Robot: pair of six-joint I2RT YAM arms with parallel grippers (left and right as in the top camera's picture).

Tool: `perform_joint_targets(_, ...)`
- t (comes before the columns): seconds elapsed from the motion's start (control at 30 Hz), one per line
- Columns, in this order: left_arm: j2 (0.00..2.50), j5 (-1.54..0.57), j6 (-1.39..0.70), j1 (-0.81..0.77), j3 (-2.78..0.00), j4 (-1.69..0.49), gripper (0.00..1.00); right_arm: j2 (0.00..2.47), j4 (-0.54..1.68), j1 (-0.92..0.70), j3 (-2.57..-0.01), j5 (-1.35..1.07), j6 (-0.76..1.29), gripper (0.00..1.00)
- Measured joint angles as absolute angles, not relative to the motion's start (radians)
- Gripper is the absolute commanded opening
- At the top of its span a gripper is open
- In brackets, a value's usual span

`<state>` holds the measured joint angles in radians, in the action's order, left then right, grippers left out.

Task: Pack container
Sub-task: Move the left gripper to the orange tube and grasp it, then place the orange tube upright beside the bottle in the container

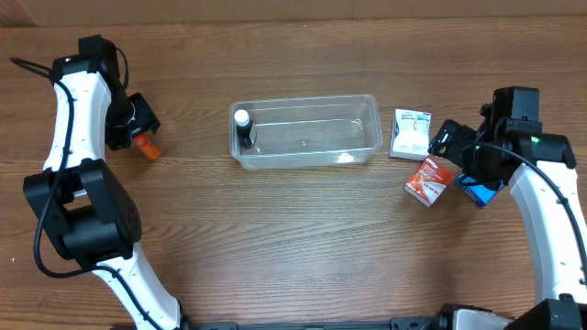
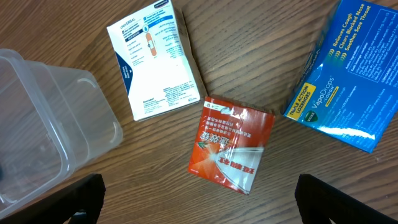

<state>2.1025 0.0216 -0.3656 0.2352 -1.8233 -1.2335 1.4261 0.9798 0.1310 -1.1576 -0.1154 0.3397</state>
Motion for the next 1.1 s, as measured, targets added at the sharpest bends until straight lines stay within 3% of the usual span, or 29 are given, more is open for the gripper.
perform_joint_targets(0.1, 2.103, 0.014, -0.364, 0.235, -1.823, -1.243, 0.39, 1.426, 0.981, 0.131, -1.158, -0.115, 0.339, 1.0)
perform_joint_targets(0.43, 2.103, 0.006, -0.362, 0.235, -1.826, -1.28, 0.17, 1.426, 0.982, 0.131, -1.158, -0.115, 0.34, 1.0)
perform_joint_targets(0.73, 2.036, 0.007, -0.363, 0.15, -1.892, -1.333, 0.16, 1.426, 0.984, 0.131, -1.158, -0.115, 0.34, 1.0)
perform_joint_targets(0.97, 1.748, 0.006, -0.363, -0.117, -1.952, -1.36, 0.15, 1.426, 0.981, 0.131, -1.158, -0.115, 0.34, 1.0)
perform_joint_targets(1.1, 1.731, -0.001, -0.363, -0.253, -1.956, -1.409, 0.13, 1.426, 0.981, 0.131, -1.158, -0.115, 0.34, 1.0)
